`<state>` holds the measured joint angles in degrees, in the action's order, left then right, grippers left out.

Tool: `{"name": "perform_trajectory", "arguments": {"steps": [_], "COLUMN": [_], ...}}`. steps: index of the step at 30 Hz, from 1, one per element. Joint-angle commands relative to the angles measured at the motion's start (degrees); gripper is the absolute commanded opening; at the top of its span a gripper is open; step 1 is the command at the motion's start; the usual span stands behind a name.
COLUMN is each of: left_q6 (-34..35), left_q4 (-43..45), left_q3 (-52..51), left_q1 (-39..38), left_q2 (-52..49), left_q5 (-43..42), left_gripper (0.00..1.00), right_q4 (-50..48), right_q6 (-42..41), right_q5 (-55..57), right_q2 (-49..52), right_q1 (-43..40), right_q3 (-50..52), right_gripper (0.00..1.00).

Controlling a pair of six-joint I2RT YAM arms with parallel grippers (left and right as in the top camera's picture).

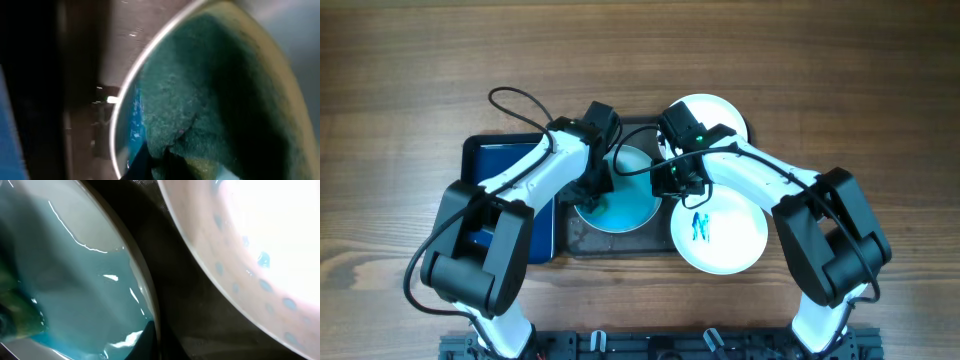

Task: Clean dirty plates on tray and stack at the side
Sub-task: 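Scrub the left plate with the sponge while the right gripper holds it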

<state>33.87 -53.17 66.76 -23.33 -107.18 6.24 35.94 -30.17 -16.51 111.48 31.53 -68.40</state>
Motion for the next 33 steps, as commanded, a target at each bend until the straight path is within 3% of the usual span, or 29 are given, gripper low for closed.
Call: {"name": "perform_trajectory", "arguments": {"steps": [1, 8, 18, 29, 33], "left_q6": [6.01, 12.02, -9.77, -16.02, -16.13], "left_q4": [-2.91, -5.77, 11.41, 19.67, 21.05], "left_q3": [-2.99, -2.99, -2.99, -2.99, -2.99], "left_q1": [2.34, 2.21, -3.93, -7.06, -7.06], "left_q2": [-2.78, -2.78, -2.78, -2.78, -2.78], "left_q5": [16.52, 20.11, -13.03, -29.92, -31.87], "left_gripper": [0.04, 0.04, 0.04, 0.04, 0.04], "right_q4": [1.25, 1.40, 1.46, 1.64, 1.81], "right_q6": [0.46, 0.46, 0.79, 1.46, 1.55], "right_q5": [3.58, 3.58, 3.58, 3.58, 3.58], "right_q2": [1.57, 1.57, 1.57, 1.57, 1.57], "right_q1": [-0.44, -0.44, -0.44, -0.44, -0.44], "right_q3": [0.55, 0.55, 0.55, 0.55, 0.55], "right_gripper": [0.04, 0.04, 0.04, 0.04, 0.04]}}
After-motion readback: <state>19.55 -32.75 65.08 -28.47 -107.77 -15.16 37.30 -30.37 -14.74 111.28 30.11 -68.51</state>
